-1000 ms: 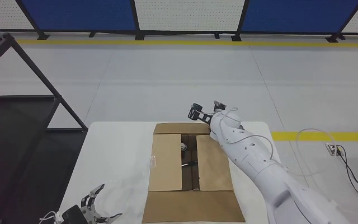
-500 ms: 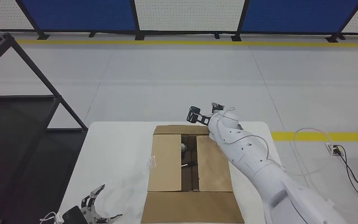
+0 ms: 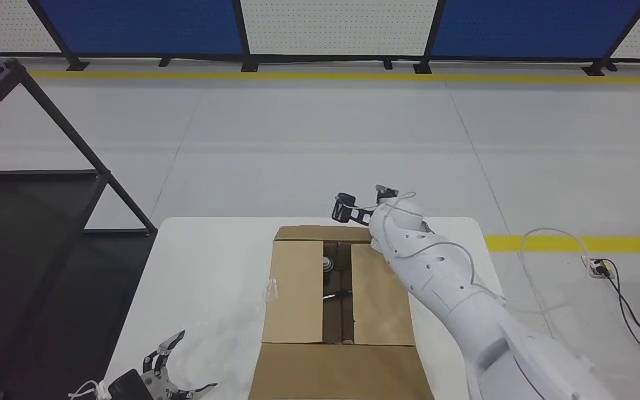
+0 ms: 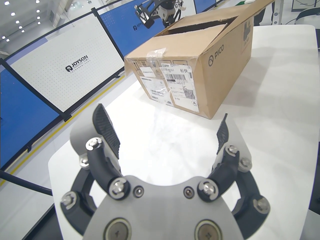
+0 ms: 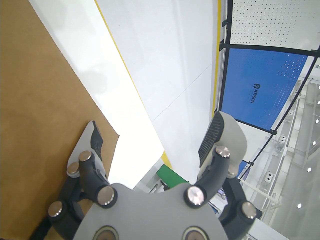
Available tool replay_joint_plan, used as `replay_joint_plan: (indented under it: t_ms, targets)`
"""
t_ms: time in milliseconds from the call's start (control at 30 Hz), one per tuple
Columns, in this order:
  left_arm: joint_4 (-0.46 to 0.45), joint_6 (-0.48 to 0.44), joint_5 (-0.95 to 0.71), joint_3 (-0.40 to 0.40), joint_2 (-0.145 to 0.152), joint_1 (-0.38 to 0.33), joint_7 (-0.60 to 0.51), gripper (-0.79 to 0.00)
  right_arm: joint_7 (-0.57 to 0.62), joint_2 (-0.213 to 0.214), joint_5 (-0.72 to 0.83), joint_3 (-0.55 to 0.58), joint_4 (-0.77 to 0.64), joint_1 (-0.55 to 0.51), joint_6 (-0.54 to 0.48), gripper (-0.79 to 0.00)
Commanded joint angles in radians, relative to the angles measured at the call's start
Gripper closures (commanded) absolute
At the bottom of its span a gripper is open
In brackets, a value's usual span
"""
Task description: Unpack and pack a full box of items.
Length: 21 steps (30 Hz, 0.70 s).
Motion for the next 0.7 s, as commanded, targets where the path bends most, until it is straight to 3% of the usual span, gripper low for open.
replay_joint_plan:
  t_ms: [0, 167, 667]
  targets:
    - [0.000, 0.000, 0.000, 0.000, 0.000, 0.000, 0.000, -0.785, -0.006, -0.002, 0.007, 0.008, 0.005, 0.002, 0.017, -0.785]
    - [0.000, 0.001, 0.001, 0.001, -0.001, 0.000, 0.000, -0.785, -0.084, 0.003, 0.047, 0.043, 0.019, 0.005, 0.079, -0.785]
    - [-0.002, 0.004, 0.004, 0.002, -0.001, -0.004, -0.007, -0.785, -0.529, 0.079, 0.074, 0.132, -0.017, -0.018, 0.145, -0.785]
